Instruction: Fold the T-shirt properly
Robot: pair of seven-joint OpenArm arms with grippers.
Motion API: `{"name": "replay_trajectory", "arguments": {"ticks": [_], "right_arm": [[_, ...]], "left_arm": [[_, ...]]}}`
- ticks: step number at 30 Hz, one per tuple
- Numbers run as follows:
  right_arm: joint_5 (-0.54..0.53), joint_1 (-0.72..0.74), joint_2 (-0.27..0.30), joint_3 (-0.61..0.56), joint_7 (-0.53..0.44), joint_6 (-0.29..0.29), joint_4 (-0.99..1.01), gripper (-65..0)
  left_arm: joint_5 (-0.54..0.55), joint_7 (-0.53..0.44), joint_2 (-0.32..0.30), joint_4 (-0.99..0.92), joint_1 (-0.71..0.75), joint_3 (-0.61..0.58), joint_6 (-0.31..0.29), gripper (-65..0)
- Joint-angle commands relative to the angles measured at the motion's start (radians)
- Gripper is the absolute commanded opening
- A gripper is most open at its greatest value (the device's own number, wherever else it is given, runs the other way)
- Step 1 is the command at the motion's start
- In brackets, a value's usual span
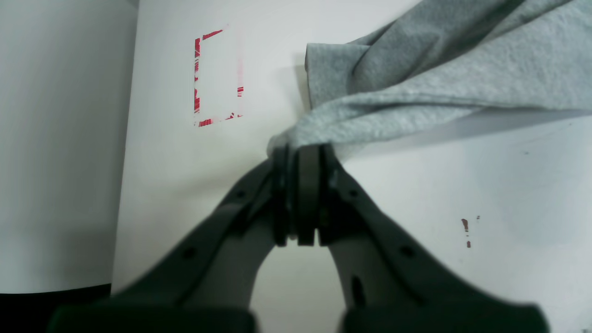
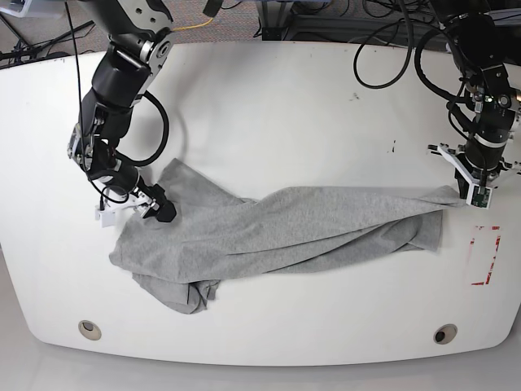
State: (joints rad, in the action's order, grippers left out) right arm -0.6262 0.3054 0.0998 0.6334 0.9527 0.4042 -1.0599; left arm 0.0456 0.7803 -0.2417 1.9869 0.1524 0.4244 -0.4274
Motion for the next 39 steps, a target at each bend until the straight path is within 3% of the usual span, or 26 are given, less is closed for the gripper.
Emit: {"name": "replay_trajectory", "arguments": {"ticks": [1,7,11,19,25,33,39], "right_arm": [[-0.002,0.036,0.011,-0.002,-0.027,-0.015,-0.012,-26.3],[-0.002,0.042,0.01,-0.002,-0.047,-0.067,-0.012,-44.7],[-0.001,0.042,0.01,-0.004,-0.047,-0.07,-0.012,-64.5],[-0.002,0.033,0.013,-0.004,-0.047,-0.07,-0.021,-65.0],[-0.001,0.005,0.018,-0.011,-0.045,-0.07,-0.194,-65.0],[-0.002,0.011,0.147,-0.116,-0.061,-0.064,-0.305,-65.0],[-0.002,0.041,0.252,-0.263,-0.105,-0.066,-0.403,-65.0]], "left_arm": [[0.004,-0.022,-0.014,0.018,-0.012,0.003,0.008,-65.0],[0.004,-0.022,-0.014,0.018,-0.014,0.003,0.008,-65.0],[0.004,-0.022,-0.014,0.018,-0.014,0.003,0.008,-65.0],[0.006,-0.022,-0.014,0.016,-0.026,-0.019,0.008,-65.0],[0.006,-0.022,-0.012,0.016,-0.087,-0.063,0.009,-65.0],[-0.002,-0.022,0.06,0.015,-0.216,-0.111,0.011,-65.0],[-0.002,-0.019,0.063,0.013,-0.294,-0.175,0.012,-65.0]]}}
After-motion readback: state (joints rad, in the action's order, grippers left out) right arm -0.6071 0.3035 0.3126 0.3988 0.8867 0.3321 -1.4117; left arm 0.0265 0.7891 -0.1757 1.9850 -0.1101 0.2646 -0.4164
